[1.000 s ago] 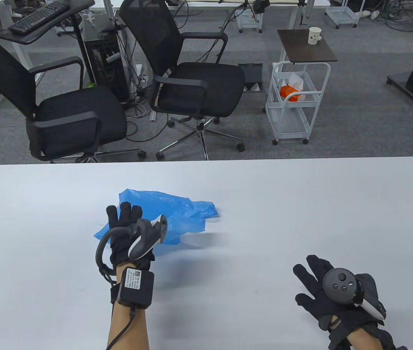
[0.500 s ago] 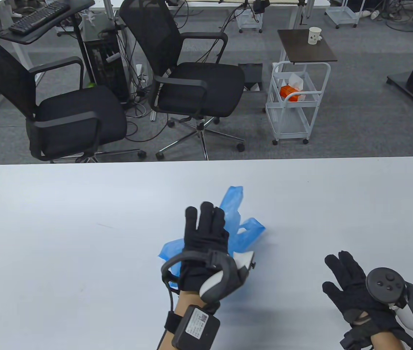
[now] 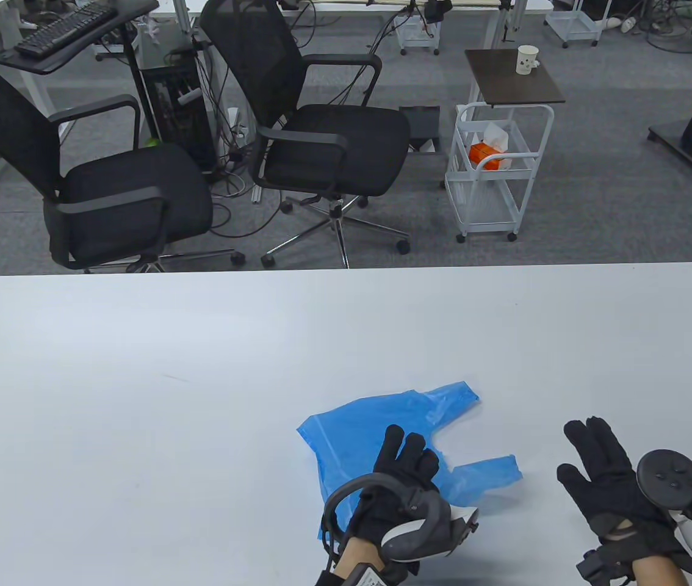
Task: Squeeze plastic bag to expel air
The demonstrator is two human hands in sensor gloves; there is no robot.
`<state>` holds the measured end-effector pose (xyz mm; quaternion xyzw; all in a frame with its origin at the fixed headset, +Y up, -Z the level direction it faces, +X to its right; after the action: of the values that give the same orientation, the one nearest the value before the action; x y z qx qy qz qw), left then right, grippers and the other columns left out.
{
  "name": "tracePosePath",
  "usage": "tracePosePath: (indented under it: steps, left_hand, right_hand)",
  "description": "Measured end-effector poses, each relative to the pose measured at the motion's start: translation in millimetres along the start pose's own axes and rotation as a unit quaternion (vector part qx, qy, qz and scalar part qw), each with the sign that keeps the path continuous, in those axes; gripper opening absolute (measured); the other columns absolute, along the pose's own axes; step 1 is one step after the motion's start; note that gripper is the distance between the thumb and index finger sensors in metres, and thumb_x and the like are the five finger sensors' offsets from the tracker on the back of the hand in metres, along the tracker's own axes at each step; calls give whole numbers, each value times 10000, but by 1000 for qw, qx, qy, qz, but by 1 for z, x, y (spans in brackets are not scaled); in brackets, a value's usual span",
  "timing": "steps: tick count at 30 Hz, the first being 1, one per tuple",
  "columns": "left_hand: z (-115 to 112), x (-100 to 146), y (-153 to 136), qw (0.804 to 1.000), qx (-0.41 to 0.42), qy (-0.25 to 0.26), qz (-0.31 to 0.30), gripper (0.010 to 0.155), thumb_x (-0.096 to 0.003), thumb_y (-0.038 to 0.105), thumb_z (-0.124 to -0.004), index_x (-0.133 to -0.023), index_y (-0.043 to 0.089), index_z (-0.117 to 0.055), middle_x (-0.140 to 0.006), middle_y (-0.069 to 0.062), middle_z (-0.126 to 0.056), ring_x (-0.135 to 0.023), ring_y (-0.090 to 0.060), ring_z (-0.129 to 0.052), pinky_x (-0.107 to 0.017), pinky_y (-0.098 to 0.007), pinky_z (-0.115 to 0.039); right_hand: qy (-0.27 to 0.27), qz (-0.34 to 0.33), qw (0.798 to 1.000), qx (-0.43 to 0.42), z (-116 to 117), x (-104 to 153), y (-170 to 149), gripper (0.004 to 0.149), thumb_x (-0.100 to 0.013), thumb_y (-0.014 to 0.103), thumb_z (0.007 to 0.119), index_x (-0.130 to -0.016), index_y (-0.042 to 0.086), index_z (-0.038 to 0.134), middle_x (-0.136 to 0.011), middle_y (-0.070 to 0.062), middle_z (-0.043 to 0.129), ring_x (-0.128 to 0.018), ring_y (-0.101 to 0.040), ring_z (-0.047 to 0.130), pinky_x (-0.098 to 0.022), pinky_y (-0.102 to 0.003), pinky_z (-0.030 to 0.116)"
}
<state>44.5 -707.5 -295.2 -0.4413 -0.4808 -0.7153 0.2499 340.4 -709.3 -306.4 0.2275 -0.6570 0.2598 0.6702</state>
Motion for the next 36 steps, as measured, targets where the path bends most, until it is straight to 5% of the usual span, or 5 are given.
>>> tracePosePath:
  steps: [6,11,21,29,36]
  left_hand:
    - [-13,22,-31,983,162,-85,-24,752,-293,621,-768,-966,336,-591,-1074,74,-460,-1077,-274,-514,-789,-630,-341]
    - [-17,54,-69,969,222,-109,-15,596,-369,515,-753,-939,353,-691,-1044,63,-622,-1036,-275,-668,-787,-593,-462]
    - [-85,62,-66,946,214,-243,-8,563,-395,449,-720,-950,370,-671,-1079,59,-534,-1065,-258,-606,-776,-565,-474]
    - [-113,59,-69,909,277,-310,-1,598,-404,428,-713,-966,414,-510,-1082,75,-363,-1054,-220,-367,-769,-553,-433]
    - [-114,59,-71,905,298,-305,4,577,-402,415,-716,-951,410,-541,-1070,62,-375,-1035,-237,-365,-763,-564,-410]
  right_hand:
    - [18,-16,1000,13,6,1,5,692,-420,591,673,-1018,482,344,-1159,22,129,-1098,-321,148,-793,-575,245]
    - [76,-123,989,33,26,6,40,642,-423,560,699,-1013,466,463,-1179,24,240,-1115,-311,197,-800,-586,242]
    - [226,-256,895,288,132,26,140,624,-410,562,694,-996,483,494,-1177,73,273,-1129,-251,241,-816,-553,277]
    - [335,-239,821,396,220,16,129,667,-402,578,681,-994,519,381,-1143,122,73,-1109,-194,74,-822,-520,172]
    - [382,-200,795,427,247,9,105,690,-401,581,661,-990,513,307,-1132,160,68,-1112,-165,104,-824,-508,190]
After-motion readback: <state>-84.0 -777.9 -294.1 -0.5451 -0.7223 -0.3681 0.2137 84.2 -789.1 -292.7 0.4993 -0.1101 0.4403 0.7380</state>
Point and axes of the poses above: the tracker on the back of each hand, its own y axis roughly to the thumb side, its own x axis roughly from the fingertips to the wrist, z = x × y, the point moved 1 cm from there along -x, roughly from the wrist to the fingertips
